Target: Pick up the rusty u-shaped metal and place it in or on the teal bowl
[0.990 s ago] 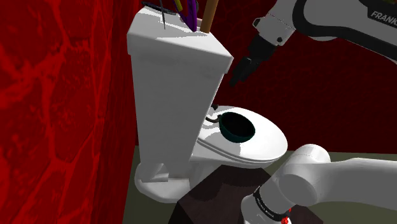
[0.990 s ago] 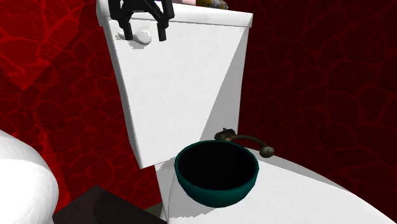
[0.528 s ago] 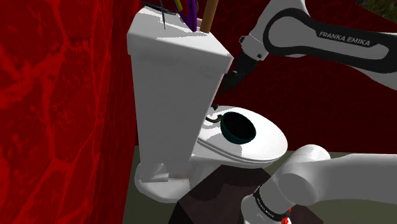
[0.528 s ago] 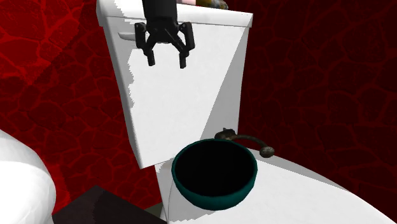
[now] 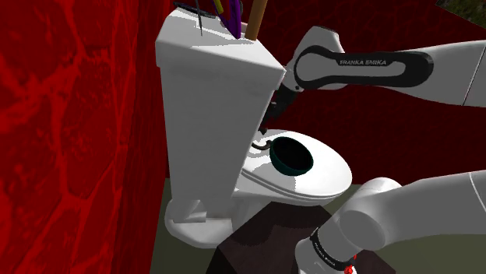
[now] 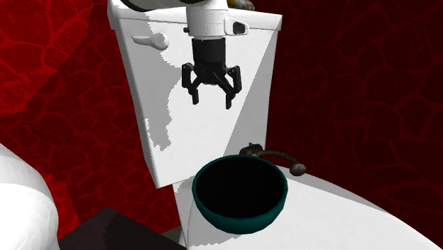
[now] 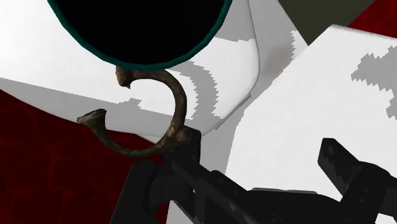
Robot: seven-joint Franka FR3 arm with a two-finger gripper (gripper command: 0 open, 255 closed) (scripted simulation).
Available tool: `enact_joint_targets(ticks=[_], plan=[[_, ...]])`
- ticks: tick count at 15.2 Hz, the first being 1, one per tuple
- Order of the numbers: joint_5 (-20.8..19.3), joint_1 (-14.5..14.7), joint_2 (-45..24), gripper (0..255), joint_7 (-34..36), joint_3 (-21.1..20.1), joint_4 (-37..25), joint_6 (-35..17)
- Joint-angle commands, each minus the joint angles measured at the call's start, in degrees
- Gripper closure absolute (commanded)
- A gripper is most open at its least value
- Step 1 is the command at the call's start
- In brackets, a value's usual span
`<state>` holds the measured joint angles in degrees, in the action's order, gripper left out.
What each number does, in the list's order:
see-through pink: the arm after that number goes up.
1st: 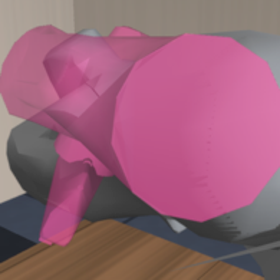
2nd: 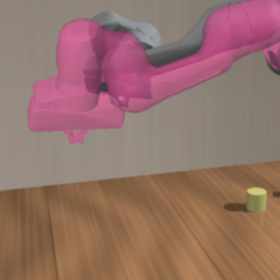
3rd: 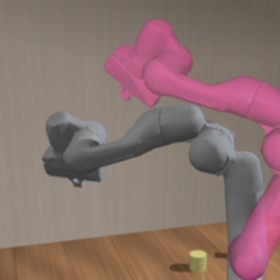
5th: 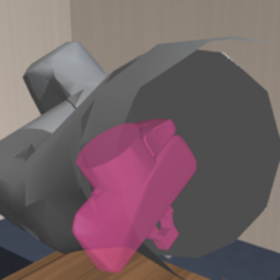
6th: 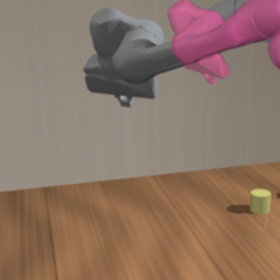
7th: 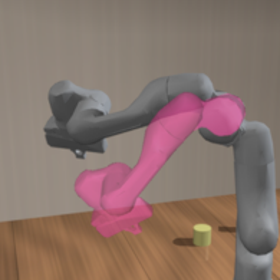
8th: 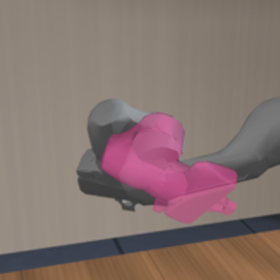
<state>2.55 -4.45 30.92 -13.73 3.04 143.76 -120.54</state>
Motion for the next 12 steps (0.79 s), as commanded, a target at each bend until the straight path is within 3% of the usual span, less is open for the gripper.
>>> enact_joint_targets(ticks=[1, 12], plan=[[-0.13, -0.36, -3.59, 0, -0.96, 0.83, 0.61, -3.90], [2.26, -1.62, -26.35, 0, -7.82, 5.46, -3.23, -20.69]])
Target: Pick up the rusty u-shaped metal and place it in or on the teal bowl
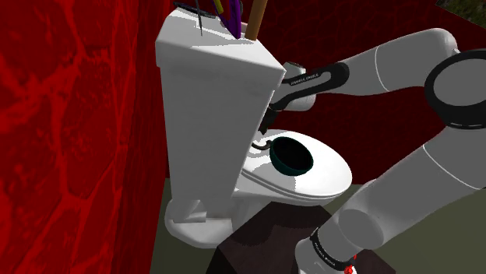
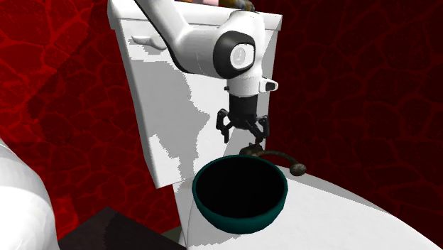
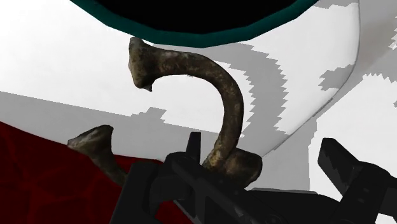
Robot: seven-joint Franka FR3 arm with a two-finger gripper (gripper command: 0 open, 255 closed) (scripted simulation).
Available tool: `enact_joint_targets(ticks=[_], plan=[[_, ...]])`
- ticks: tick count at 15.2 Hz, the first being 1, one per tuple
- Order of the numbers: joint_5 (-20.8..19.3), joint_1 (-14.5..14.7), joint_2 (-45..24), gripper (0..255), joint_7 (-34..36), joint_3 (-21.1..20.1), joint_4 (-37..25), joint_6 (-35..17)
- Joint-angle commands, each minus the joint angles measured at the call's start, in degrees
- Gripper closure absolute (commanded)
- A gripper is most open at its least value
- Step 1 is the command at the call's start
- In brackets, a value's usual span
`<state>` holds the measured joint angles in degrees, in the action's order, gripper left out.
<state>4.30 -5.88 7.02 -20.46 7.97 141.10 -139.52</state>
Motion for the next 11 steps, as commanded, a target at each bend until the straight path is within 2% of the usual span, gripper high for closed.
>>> enact_joint_targets(ticks=[1, 8, 11], plan=[[1.08, -0.32, -4.57, 0, -1.85, 0.81, -1.31, -2.87], [3.16, -0.08, -9.46, 0, -3.31, 0.53, -0.66, -8.29], [3.35, -0.07, -9.88, 0, -3.45, 0.48, -0.64, -8.73]])
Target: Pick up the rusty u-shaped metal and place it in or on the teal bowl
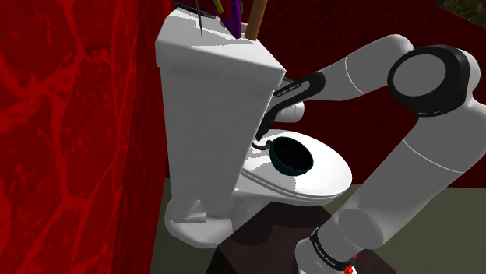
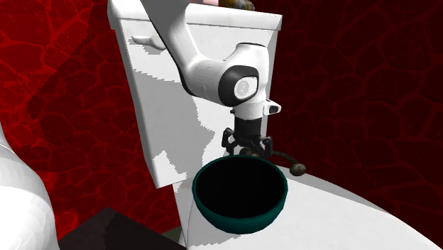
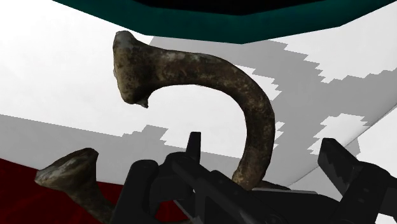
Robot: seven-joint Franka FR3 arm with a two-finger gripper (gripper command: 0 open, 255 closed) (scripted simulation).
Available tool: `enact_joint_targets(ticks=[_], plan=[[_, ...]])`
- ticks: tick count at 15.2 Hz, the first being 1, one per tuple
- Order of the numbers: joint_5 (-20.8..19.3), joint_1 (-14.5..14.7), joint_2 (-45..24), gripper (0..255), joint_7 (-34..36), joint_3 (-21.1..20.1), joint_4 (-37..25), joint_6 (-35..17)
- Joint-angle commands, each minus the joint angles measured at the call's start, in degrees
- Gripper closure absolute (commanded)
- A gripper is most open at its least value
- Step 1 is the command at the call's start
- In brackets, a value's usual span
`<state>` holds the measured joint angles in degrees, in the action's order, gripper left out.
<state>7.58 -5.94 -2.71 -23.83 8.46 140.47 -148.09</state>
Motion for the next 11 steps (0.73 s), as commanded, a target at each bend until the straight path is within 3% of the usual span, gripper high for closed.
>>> enact_joint_targets(ticks=[1, 6, 7, 11], plan=[[0.08, -0.01, -0.15, 0, -0.08, 0.00, -0.01, -0.16], [0.07, -0.01, -0.15, 0, -0.08, 0.00, -0.01, -0.15], [0.07, -0.01, -0.15, 255, -0.08, 0.00, -0.01, -0.15], [0.07, -0.01, -0.15, 255, -0.08, 0.00, -0.01, -0.15]])
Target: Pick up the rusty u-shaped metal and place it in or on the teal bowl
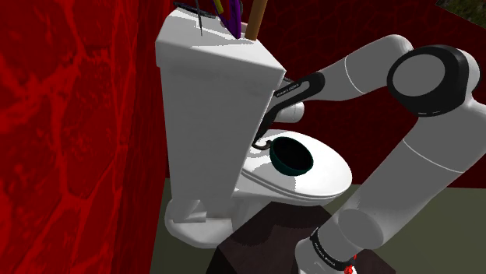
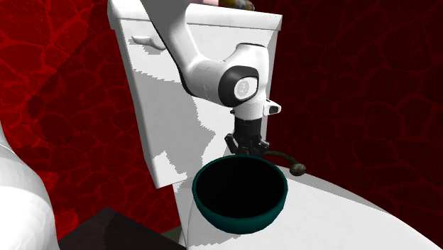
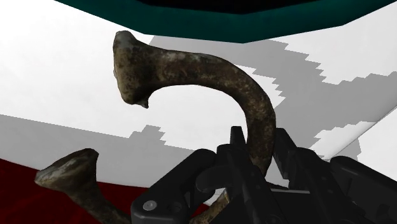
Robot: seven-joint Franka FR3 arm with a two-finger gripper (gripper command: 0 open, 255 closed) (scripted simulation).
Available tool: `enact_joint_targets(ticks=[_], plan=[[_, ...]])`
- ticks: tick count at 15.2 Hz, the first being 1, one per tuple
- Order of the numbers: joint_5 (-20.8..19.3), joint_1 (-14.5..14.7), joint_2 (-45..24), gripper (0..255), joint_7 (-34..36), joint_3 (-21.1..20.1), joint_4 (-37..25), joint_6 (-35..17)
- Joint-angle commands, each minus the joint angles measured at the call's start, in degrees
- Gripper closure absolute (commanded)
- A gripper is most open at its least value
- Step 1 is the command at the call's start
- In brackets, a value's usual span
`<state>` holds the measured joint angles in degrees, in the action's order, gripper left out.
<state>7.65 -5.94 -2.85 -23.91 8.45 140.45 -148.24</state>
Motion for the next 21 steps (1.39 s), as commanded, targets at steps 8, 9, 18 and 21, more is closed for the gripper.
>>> enact_joint_targets(ticks=[8, 9, 18, 21], plan=[[-0.96, -0.02, 1.96, 255, 0.80, 0.13, -0.43, 2.36], [-1.25, -0.03, 2.60, 255, 1.05, 0.15, -0.61, 3.15], [-3.31, -0.21, 7.74, 255, 2.85, 0.17, -2.80, 10.35], [-3.81, -0.28, 9.21, 255, 3.31, 0.12, -3.77, 12.76]])
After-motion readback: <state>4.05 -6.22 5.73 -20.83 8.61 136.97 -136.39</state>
